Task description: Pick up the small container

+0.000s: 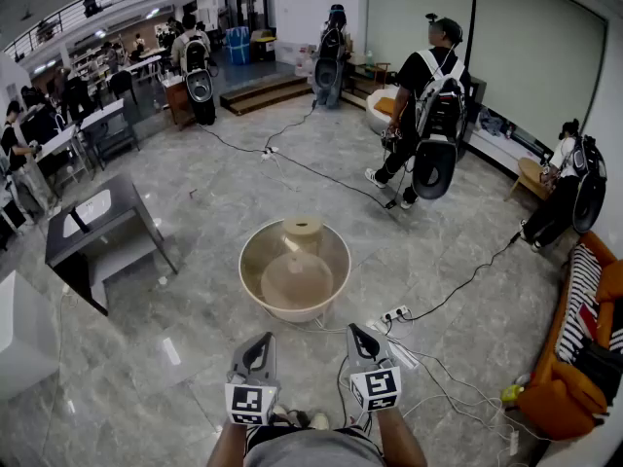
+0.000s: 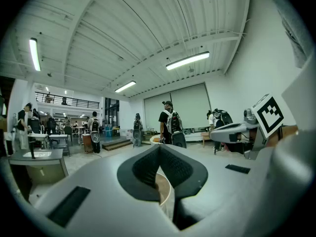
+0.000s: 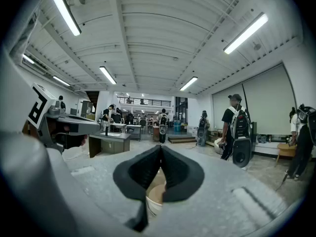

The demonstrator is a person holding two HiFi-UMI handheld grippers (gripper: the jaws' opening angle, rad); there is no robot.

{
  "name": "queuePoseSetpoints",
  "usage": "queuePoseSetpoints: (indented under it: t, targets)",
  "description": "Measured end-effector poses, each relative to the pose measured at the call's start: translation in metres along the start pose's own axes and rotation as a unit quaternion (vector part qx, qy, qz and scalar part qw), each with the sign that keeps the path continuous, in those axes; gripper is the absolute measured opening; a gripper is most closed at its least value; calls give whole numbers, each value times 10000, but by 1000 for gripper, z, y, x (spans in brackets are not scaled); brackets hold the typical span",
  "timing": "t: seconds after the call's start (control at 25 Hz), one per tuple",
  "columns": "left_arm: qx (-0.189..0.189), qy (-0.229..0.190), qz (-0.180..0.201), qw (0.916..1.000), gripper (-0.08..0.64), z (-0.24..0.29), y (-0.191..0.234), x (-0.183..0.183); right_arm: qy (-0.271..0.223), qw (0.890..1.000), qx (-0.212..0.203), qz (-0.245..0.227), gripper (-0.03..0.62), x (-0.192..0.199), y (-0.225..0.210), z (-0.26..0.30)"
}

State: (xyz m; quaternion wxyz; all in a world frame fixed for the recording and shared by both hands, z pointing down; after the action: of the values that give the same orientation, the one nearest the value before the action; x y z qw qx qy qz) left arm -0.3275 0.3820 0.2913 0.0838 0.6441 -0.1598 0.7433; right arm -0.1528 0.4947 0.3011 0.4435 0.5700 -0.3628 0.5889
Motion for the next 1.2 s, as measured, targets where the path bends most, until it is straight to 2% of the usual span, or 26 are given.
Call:
queuePoseSetpoints:
  t: [0.64,0.96,1.2]
  targets:
    - [70,21,-48,10000,17,31,0,0,-47,9998,107,179,2,0,-22,11]
    - [246,48,-33,9997,17,90,25,7,17,9996,229,179,2,6,-44,65]
    - [386,64,-89,9992,17,158,54,9,96,9994,316,131,2,7,-75,127]
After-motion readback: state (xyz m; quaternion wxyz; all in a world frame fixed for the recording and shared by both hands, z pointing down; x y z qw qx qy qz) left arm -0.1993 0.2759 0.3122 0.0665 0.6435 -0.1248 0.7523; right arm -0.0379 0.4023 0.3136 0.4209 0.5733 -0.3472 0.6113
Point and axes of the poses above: the fingertips, and each gripper's own axes: z forward along the fingers, y to its left, x out of its underside, the point moved 4 cm from there along -z, backward along the fingers, and after that the axes turned 7 degrees about x, right-handed, at the moved point
